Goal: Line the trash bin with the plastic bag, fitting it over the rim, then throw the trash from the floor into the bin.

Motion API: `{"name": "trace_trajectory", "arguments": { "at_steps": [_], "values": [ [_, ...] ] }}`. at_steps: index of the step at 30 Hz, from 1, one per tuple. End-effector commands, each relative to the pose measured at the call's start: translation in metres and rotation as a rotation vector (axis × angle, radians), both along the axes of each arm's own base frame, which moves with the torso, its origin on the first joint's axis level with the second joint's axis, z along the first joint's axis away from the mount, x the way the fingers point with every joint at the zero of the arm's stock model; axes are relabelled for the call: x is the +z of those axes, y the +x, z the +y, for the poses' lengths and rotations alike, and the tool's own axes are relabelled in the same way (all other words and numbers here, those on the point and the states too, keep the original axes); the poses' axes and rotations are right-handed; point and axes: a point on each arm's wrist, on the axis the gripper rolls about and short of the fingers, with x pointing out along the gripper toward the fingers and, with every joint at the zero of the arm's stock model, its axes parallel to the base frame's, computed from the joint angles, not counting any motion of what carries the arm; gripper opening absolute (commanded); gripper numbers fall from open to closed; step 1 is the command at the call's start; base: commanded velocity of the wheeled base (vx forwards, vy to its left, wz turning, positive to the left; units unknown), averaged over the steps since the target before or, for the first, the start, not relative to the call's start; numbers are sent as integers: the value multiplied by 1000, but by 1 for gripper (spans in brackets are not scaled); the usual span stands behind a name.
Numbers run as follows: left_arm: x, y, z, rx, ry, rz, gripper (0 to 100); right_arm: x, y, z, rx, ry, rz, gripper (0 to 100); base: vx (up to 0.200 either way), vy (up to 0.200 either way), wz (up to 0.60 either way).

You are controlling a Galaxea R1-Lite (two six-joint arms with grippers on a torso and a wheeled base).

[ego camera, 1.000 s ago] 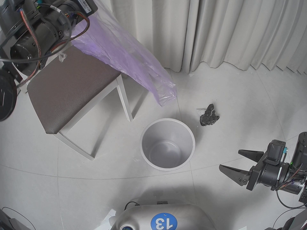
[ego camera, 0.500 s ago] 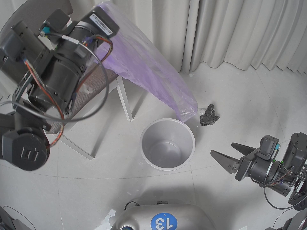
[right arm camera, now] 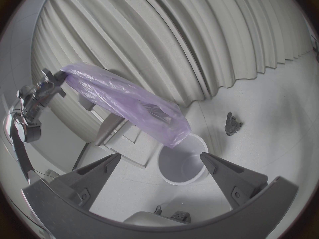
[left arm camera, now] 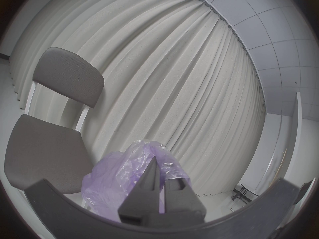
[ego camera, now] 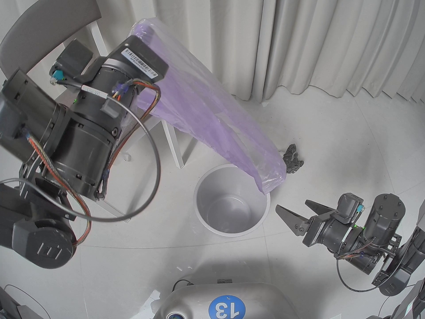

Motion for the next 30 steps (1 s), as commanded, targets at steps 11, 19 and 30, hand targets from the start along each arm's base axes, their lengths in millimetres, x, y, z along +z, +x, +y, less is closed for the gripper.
{"name": "trace_trajectory", "arguments": {
  "at_steps": [11, 19, 30],
  "values": [
    [11, -45, -4, -134, -28, -25, 0, -15, 17, 20, -35, 119, 66, 100, 0, 0, 0],
    [9, -48, -7, -151, -25, -22, 0, -32, 15, 32, -8, 101, 123, 100, 0, 0, 0],
    [5, -59, -13, -195, -12, -13, 0, -25, 23, 35, -45, 144, 95, 100, 0, 0, 0]
  ]
}}
